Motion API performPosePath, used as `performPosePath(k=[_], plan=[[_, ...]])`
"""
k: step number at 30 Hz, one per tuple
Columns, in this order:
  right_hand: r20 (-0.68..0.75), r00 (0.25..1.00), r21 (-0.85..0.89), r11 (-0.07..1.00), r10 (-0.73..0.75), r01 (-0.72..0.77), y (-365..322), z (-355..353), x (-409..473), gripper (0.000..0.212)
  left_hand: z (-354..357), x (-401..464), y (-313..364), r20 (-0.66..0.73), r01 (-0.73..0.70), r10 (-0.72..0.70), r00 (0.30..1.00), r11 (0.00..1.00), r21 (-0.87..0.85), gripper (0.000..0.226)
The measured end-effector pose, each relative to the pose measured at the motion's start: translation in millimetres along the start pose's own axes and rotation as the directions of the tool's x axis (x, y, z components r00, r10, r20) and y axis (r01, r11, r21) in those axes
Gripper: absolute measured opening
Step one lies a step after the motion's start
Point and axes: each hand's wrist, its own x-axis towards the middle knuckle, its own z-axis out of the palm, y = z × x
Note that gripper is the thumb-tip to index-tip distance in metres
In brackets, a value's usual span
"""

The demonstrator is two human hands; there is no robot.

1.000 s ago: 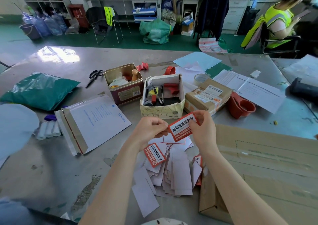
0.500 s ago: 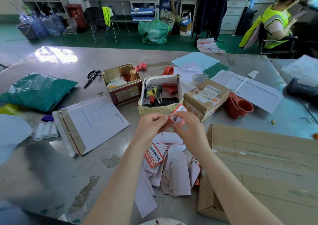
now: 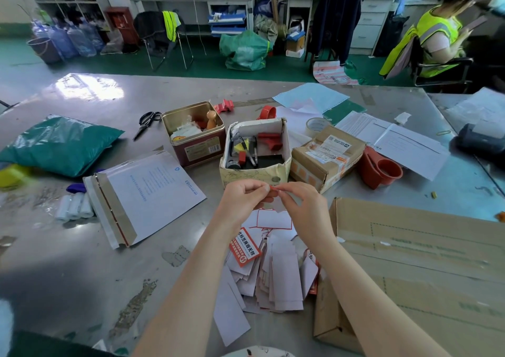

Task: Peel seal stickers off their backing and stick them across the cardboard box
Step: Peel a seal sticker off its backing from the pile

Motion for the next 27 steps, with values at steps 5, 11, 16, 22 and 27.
performPosePath(k=[5,11,16,22,27], plan=[[0.025,1.0,-0.007,1.0,0.013,-0.013,-0.5,-1.1,-1.5,0.018,0.6,-0.5,-1.7,-0.011,-0.046,0.046,0.999,0.997,0.062,0.018],[0.032,0.999,-0.031,1.0,0.0,0.001,-1.5,-0.6,-1.2,0.019,3.7,-2.1,-1.2,-0.031,-0.103,0.11,0.993,0.979,0.174,0.02],[0.032,0.999,-0.013,1.0,0.001,-0.001,-1.9,-0.8,-1.7,0.02,3.9,-1.2,0.4,-0.016,-0.103,0.108,0.994,0.978,0.181,0.018],[0.031,0.999,-0.002,1.0,0.006,-0.005,-2.5,-1.3,-1.5,0.019,4.0,-1.3,-0.8,-0.012,-0.101,0.106,0.994,0.976,0.193,0.016],[0.034,0.999,0.002,1.0,0.01,-0.01,-1.6,-1.2,-1.7,0.019,4.1,-1.6,-0.7,-0.018,-0.103,0.109,0.994,0.976,0.193,0.016]])
